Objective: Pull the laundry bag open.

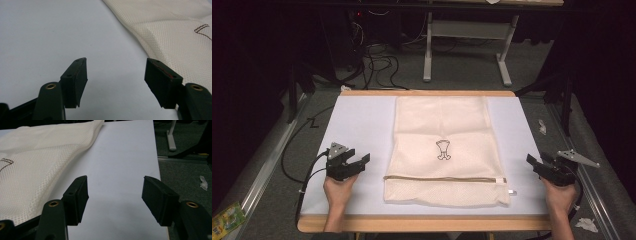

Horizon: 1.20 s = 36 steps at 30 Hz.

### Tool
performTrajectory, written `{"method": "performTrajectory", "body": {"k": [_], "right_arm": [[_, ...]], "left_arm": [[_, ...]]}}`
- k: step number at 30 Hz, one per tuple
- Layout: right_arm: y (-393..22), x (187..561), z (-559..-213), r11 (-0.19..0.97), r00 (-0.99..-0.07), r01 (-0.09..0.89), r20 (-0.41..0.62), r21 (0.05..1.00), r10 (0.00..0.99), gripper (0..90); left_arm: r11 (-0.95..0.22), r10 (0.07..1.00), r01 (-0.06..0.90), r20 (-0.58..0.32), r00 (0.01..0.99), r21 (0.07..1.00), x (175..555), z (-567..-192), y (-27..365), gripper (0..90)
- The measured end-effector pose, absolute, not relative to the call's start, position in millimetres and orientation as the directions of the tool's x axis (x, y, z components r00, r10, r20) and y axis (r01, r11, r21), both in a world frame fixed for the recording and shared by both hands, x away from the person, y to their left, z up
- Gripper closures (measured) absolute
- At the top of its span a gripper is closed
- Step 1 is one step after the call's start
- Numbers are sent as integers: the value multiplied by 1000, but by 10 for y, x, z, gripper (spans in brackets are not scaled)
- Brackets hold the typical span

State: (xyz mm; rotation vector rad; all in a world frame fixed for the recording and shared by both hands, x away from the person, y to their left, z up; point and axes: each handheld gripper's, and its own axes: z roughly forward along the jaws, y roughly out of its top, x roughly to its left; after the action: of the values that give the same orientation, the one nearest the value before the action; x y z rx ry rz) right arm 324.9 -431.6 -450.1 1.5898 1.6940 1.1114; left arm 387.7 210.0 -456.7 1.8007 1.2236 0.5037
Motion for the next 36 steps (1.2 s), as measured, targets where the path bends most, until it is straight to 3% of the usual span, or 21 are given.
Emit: {"method": "performTrajectory", "body": {"k": [36], "right_arm": [[-4285, 3339, -4643, -67, -111, 547, 152, 834, 982, 404]], "left_arm": [[-154, 904, 555, -110, 412, 817, 4046, -4828, 1994, 341]]}}
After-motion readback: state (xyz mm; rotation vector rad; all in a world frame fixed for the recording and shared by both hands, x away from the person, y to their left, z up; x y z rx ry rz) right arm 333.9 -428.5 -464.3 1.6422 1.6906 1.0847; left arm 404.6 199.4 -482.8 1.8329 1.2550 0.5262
